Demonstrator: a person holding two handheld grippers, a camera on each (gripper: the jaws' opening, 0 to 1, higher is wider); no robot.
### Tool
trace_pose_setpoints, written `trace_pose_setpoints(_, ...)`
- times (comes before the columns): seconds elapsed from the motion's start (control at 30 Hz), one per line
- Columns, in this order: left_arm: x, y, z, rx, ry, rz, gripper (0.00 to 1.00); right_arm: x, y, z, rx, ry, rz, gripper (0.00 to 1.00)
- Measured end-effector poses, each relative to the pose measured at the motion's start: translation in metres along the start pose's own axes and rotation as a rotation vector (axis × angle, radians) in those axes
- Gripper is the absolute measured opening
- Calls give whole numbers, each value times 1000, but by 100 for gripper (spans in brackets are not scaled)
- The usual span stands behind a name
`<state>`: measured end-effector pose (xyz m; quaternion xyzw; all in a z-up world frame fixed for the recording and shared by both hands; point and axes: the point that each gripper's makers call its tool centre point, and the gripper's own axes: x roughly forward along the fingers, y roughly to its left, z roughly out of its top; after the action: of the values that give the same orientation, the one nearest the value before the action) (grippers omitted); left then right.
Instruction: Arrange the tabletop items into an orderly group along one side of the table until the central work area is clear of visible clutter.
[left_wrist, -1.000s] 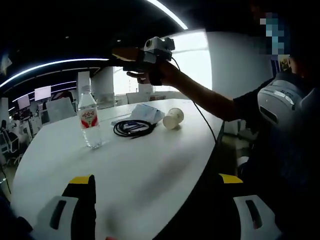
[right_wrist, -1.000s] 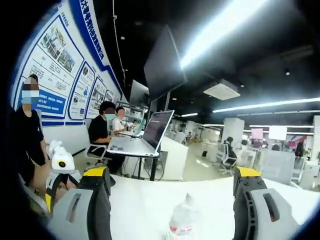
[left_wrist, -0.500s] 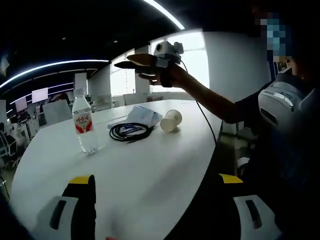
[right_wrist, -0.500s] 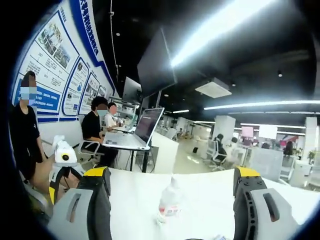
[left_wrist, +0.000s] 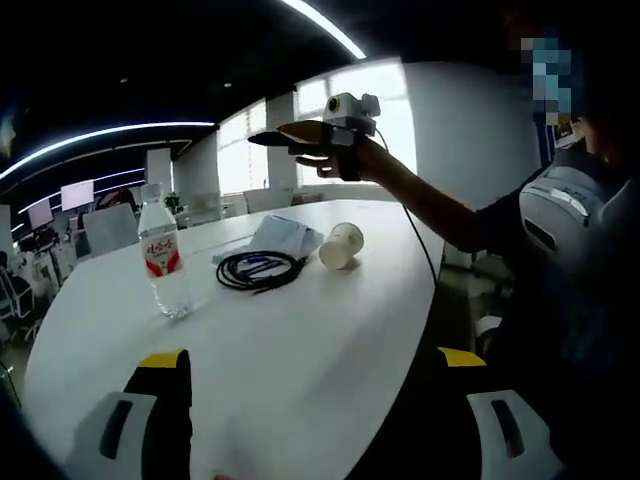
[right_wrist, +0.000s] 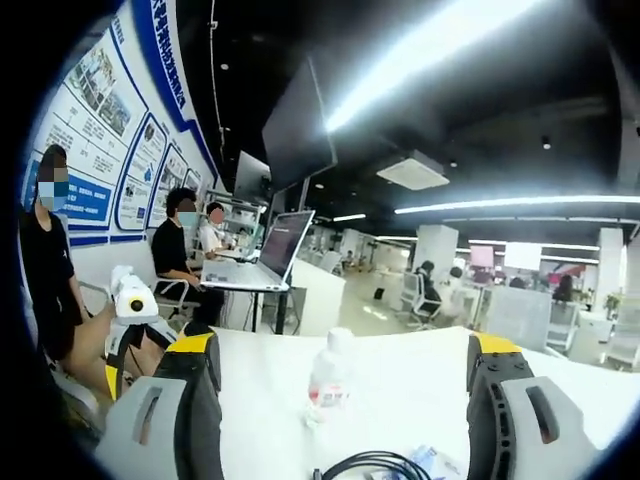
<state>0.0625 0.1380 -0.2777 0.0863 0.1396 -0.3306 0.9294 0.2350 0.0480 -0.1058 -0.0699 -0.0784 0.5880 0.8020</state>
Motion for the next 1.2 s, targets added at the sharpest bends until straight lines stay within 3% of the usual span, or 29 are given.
trace_pose_setpoints(0.73,28,-6,19,35,-12,-39,100,-48,-16,-15,9,49,-62,100)
trace_pose_setpoints(1.2,36,-5,23,40,-23,-26,96,-59,-26,-31,11,75,-95,97)
